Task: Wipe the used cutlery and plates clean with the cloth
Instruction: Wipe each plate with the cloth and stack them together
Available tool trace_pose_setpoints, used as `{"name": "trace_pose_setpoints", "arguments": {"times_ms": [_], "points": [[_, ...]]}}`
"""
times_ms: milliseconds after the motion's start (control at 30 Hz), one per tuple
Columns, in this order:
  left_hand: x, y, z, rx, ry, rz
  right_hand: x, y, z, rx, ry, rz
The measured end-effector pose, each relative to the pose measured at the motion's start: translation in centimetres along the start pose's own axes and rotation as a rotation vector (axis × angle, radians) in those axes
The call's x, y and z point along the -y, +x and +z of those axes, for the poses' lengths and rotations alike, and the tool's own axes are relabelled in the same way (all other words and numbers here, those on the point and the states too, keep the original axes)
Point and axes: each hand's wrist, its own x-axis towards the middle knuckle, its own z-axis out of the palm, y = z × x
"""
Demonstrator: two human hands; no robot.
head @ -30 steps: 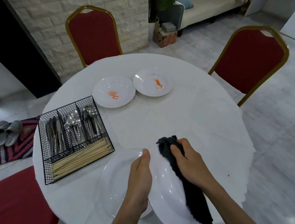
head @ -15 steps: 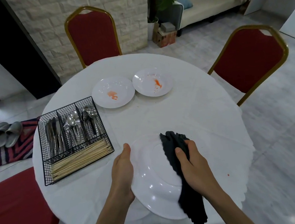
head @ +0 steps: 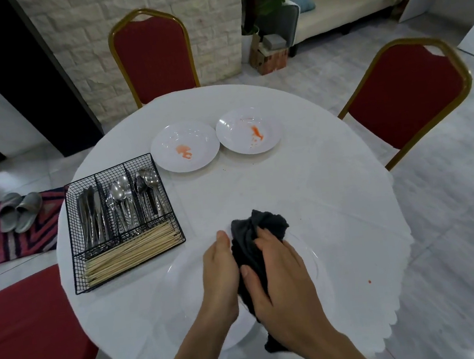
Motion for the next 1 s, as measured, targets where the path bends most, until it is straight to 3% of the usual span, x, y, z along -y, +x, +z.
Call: {"name": "trace_pose_setpoints", "arguments": {"times_ms": [133, 300, 433, 767, 1000], "points": [[2.0, 0.1, 0.8, 0.102, 0.178, 0.078, -2.2, 1.5, 0.3, 0.036, 0.092, 0.074], [2.9, -0.7, 0.8, 0.166, 0.235, 0.042, -6.8, 3.7, -1.4, 0.161, 0.35, 0.498], [1.7, -0.6, 0.5, 0.204, 0.219, 0.017, -10.2, 3.8, -3.7, 0.121, 0.475, 0.742], [-2.1, 3.2, 2.2, 0.288, 0.279, 0.04, -11.4, 3.9, -10.9, 0.029, 0.735, 0.681], [-0.7, 8.9, 6.5, 0.209, 0.505, 0.132, -13.5, 3.6, -12.7, -0.378, 0.883, 0.753]]}}
